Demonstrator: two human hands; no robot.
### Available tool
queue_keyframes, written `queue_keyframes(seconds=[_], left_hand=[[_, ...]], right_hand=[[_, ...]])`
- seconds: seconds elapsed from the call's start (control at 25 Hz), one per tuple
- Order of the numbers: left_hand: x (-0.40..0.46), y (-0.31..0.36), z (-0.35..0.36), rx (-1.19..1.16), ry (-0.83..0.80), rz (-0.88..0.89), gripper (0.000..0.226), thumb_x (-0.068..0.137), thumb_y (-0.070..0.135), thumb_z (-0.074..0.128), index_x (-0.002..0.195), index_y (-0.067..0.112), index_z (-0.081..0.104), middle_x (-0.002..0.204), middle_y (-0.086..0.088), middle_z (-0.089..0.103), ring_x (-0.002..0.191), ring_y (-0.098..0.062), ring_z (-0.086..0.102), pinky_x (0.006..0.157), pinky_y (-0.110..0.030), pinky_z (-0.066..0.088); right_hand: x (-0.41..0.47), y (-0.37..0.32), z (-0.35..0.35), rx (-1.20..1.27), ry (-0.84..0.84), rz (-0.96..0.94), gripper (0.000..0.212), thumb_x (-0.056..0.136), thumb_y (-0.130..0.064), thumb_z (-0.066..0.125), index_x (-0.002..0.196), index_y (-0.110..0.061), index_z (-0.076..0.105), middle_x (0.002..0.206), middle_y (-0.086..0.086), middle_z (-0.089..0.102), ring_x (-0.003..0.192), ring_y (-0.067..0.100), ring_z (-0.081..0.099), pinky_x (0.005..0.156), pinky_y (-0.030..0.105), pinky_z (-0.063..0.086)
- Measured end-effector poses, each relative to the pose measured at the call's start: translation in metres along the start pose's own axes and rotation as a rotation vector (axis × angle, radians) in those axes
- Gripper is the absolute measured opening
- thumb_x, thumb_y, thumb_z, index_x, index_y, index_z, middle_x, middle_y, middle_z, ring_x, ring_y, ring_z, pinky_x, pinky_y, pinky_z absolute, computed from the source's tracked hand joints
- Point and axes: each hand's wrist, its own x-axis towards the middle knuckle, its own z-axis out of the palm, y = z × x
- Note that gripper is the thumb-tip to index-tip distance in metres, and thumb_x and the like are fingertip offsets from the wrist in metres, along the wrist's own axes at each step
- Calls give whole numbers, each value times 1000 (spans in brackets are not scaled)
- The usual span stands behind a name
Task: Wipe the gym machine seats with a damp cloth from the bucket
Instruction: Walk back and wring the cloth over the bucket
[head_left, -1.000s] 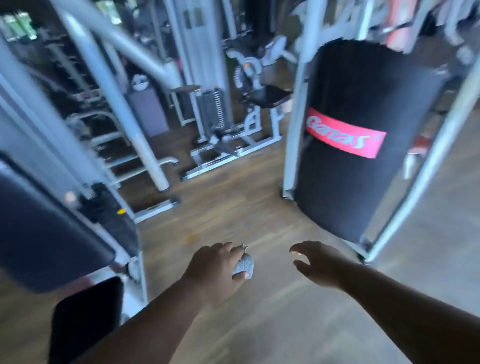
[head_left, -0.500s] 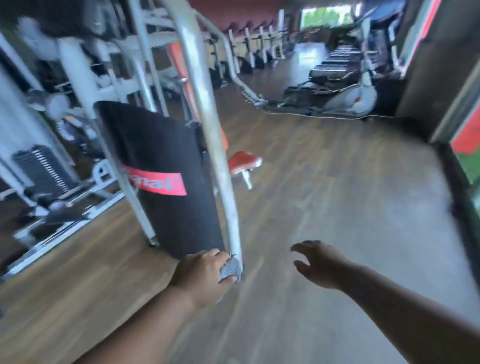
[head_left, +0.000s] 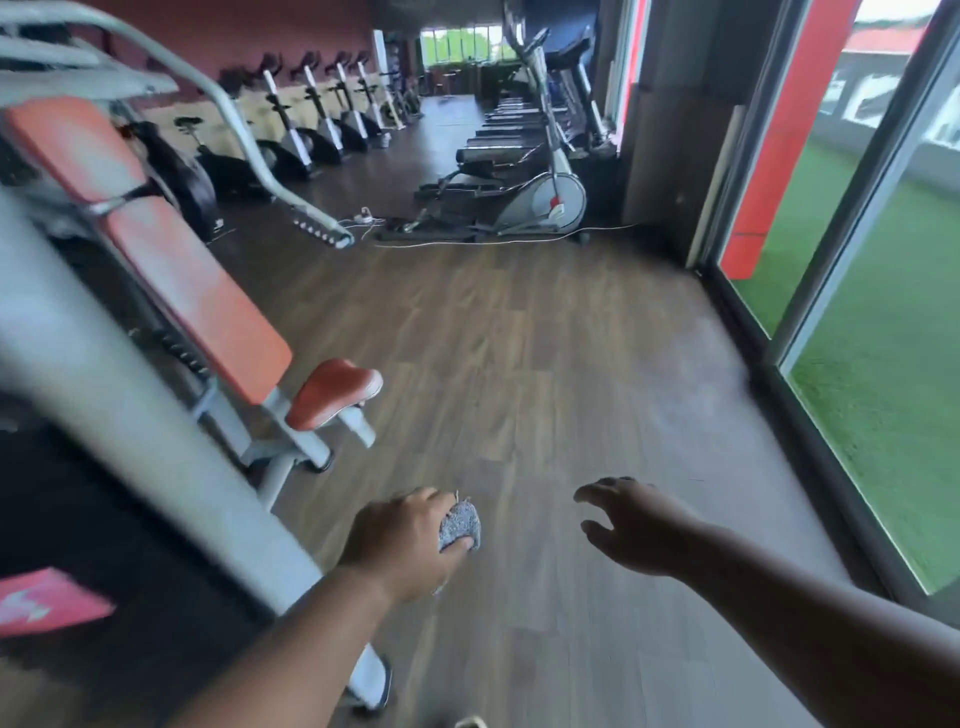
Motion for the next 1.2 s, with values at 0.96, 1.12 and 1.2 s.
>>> queue_keyframes(seconds=[0.96,1.12,1.2], left_hand=[[723,-108,90,-65,-87,-189,56,78,70,44,119,35,57,113,16,62,103,-10,60,75,-26,43],[838,-172,100,-41,-43,-188,52,79,67,49,119,35,57,113,15,62,104,-12,61,74,-26,41],[914,-212,102,-33,-15,-162,53,80,65,49,121,34,58,113,14,62,104,-12,61,72,-26,38]], right_hand=[[682,328,-177,-65,-12,-91,43,92,-47,43,131,-32,52,130,-4,61,112,24,59,74,30,44],[822,346,-192,-58,-21,-140,43,91,-49,42,131,-34,52,131,-6,61,112,23,60,79,29,47],[899,360,-206,-57,-9,-124,44,93,-48,42,133,-33,51,134,-5,59,115,23,59,86,29,47]])
